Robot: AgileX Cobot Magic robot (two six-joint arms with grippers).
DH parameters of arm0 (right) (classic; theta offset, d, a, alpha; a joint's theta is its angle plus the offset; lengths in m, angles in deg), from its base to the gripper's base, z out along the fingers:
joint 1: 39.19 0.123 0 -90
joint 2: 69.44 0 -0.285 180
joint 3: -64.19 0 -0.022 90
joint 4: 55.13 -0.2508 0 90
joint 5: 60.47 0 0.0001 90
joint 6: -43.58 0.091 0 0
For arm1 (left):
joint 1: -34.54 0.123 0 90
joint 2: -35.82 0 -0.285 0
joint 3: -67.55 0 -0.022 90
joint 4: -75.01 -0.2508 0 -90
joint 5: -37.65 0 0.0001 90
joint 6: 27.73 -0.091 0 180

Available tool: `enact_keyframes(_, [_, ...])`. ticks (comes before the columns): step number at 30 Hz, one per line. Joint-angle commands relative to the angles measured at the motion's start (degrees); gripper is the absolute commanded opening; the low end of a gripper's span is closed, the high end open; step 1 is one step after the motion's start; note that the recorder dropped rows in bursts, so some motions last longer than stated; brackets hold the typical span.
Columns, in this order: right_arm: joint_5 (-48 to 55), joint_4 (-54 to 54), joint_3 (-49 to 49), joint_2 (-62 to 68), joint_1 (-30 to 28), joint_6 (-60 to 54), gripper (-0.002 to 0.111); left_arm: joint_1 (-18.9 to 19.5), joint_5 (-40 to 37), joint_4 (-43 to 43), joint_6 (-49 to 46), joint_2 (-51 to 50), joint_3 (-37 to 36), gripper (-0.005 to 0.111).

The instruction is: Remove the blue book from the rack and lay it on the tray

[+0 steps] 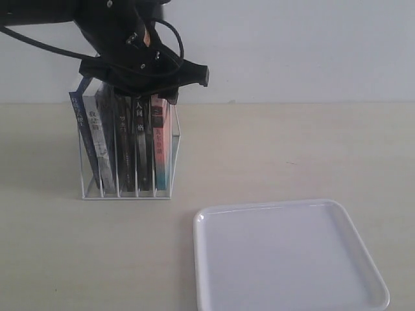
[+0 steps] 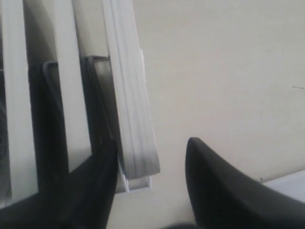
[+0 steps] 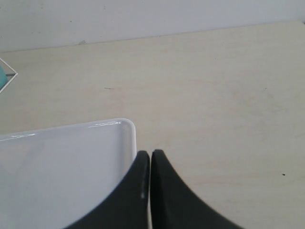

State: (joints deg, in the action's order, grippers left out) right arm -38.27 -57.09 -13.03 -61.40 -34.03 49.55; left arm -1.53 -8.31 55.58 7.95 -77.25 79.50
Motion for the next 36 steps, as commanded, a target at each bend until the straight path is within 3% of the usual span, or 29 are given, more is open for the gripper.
enact_keyframes(1, [-0.44,0.18,0.01,-0.26,0.01,-0.53,0.000,0.15,0.62,-1.06,1.37,-0.20,0.22,0.040])
enact_keyframes(10, [-0.44,0.18,0.01,-0.26,0.01,-0.53,0.000,0.15,0.91,-3.11,1.37,-0.20,0.22,0.016])
enact_keyframes(18, [-0.44,0.18,0.01,-0.26,0.01,-0.53,0.000,0.15,0.56,-3.95,1.62,-0.20,0.22,0.015])
enact_keyframes(25, [-0.44,0.18,0.01,-0.26,0.01,-0.53,0.000,0.15,1.08,-5.40,1.62,1.57,0.22,0.004])
enact_keyframes(36, [-0.44,0.18,0.01,-0.26,0.01,-0.53,0.000,0.15,1.39,-7.99,3.42,4.70,0.22,0.005])
